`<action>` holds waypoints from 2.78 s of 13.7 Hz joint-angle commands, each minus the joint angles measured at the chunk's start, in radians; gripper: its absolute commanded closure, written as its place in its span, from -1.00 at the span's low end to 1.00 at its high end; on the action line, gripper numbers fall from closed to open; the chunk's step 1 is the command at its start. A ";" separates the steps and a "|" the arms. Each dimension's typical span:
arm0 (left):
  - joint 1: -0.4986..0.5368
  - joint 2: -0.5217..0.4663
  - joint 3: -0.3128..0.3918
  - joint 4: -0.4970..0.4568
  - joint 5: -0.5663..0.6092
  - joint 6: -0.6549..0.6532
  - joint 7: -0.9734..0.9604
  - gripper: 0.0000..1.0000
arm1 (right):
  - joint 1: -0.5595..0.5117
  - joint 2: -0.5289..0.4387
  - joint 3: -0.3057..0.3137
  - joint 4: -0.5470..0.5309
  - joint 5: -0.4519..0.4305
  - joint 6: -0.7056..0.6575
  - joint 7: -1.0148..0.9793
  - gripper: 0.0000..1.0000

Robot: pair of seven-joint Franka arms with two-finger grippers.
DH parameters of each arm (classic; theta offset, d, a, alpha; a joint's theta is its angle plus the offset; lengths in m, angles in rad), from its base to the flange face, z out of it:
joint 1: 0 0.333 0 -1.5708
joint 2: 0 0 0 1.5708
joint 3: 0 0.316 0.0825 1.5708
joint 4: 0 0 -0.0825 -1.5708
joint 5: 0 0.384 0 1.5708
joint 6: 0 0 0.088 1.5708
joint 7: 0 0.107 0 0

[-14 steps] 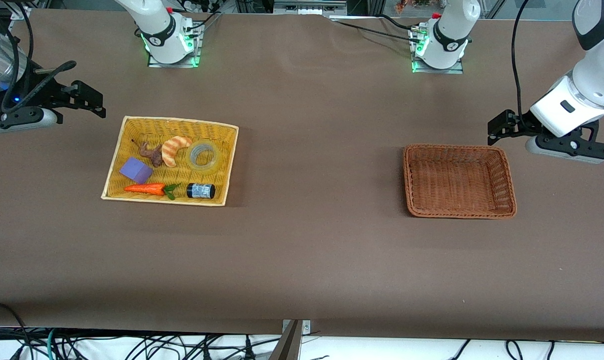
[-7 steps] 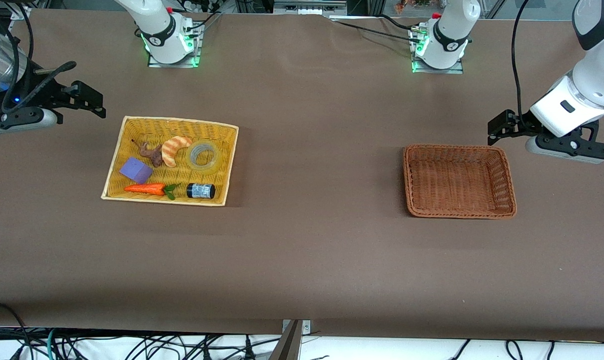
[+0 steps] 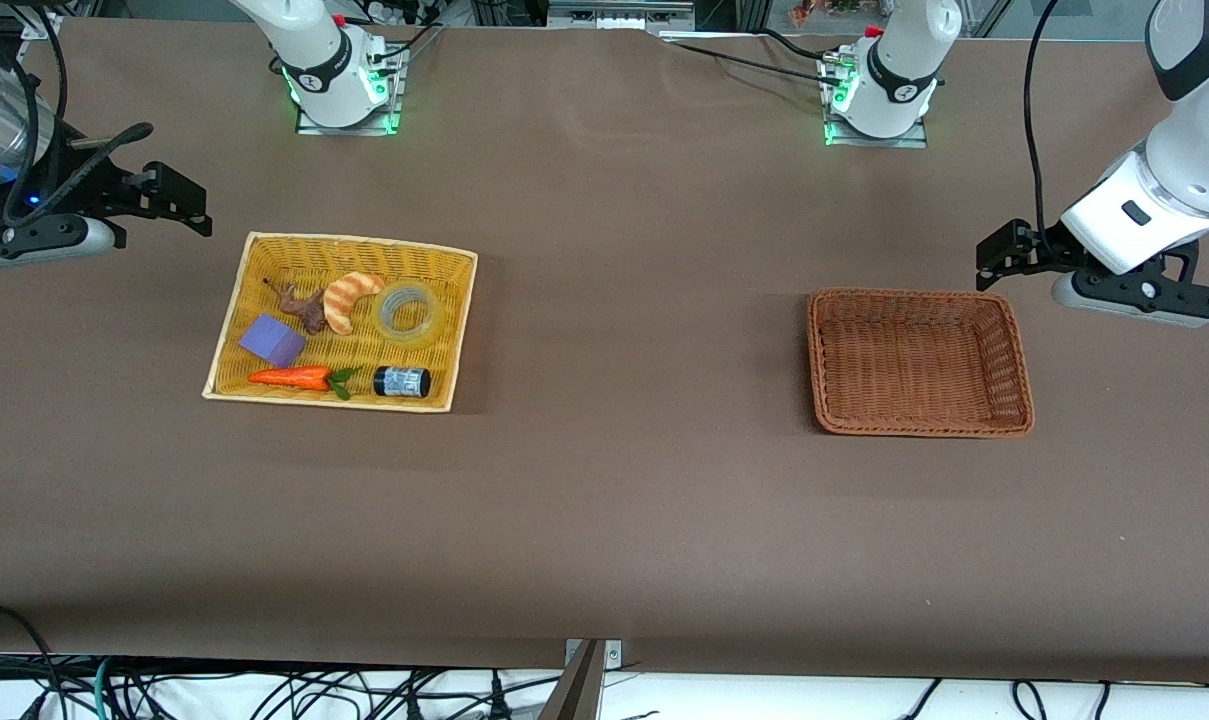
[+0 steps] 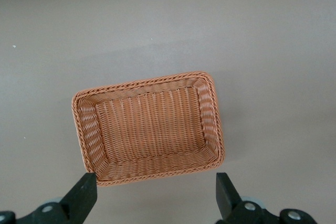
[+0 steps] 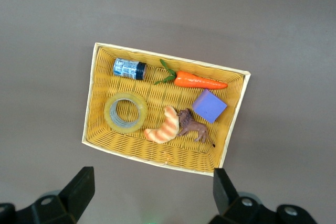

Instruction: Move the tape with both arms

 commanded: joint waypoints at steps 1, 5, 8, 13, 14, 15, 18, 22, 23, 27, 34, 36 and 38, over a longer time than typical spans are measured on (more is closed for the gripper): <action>0.002 0.010 0.002 0.022 -0.006 -0.009 0.007 -1.00 | -0.008 0.006 0.001 0.015 0.015 -0.009 -0.008 -1.00; 0.002 0.008 -0.001 0.022 -0.006 -0.009 0.007 -1.00 | -0.003 0.004 0.004 0.015 0.006 -0.012 -0.007 -1.00; 0.002 0.010 0.002 0.022 -0.006 -0.009 0.007 -1.00 | 0.003 0.001 0.010 0.015 -0.016 -0.012 -0.011 -1.00; 0.002 0.010 0.002 0.022 -0.006 -0.009 0.007 -1.00 | 0.044 0.022 0.015 0.013 -0.014 -0.014 -0.014 -1.00; 0.002 0.010 0.002 0.022 -0.006 -0.009 0.007 -1.00 | 0.055 0.038 0.015 0.013 -0.014 -0.015 -0.019 -1.00; 0.002 0.010 0.002 0.022 -0.006 -0.009 0.007 -1.00 | 0.070 0.048 0.015 0.011 -0.014 -0.014 -0.016 -1.00; 0.002 0.010 0.002 0.022 -0.006 -0.011 0.007 -1.00 | 0.092 0.104 0.015 -0.048 -0.019 0.064 -0.008 -1.00; 0.002 0.010 0.002 0.022 -0.006 -0.009 0.007 -1.00 | 0.092 0.076 0.036 -0.414 -0.019 0.444 -0.004 -1.00; 0.002 0.008 0.002 0.022 -0.006 -0.011 0.007 -1.00 | 0.093 0.084 0.038 -0.491 -0.014 0.538 0.000 -1.00; 0.002 0.010 0.002 0.022 -0.006 -0.011 0.007 -1.00 | 0.098 0.091 0.095 -0.755 -0.017 0.845 0.124 -1.00; 0.002 0.010 0.002 0.022 -0.006 -0.011 0.007 -1.00 | 0.109 0.188 0.098 -0.791 -0.020 0.994 0.156 -1.00; 0.002 0.010 0.002 0.022 -0.006 -0.011 0.007 -1.00 | 0.112 0.225 0.096 -0.783 -0.022 1.045 0.151 -1.00; 0.003 0.010 0.002 0.022 -0.006 -0.011 0.007 -1.00 | 0.112 0.249 0.096 -0.779 -0.030 1.075 0.151 -0.99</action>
